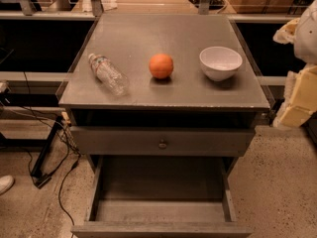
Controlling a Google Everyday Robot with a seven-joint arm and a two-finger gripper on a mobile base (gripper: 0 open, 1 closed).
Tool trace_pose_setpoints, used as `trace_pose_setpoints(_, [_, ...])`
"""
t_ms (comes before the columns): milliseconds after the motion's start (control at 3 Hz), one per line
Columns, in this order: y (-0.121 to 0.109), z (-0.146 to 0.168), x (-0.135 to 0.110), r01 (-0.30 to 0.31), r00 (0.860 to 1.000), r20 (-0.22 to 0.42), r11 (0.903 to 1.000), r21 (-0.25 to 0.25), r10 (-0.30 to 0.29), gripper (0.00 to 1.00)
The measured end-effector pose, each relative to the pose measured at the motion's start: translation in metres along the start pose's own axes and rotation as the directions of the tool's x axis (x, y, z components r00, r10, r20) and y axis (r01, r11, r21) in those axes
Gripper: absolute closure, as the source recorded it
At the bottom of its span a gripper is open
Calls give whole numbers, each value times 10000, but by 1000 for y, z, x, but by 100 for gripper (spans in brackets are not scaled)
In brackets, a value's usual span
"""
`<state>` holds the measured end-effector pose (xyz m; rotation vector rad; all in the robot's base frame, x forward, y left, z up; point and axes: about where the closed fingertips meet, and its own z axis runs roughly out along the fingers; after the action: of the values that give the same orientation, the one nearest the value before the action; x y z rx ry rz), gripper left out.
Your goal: Place orange into middle drawer
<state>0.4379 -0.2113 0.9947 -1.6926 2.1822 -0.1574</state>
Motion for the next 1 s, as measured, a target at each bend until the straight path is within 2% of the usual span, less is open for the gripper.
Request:
trace_pose_setpoints(333, [0,0,0,4,10000,5,10000,-1,-4,0])
trace_pose_setpoints(667, [-8,9,-22,543,9968,603,9983,-225,-529,0])
trace_pose_setpoints(1000, [-17,22,-62,1425,9816,1359,9883,-543,-1341,0])
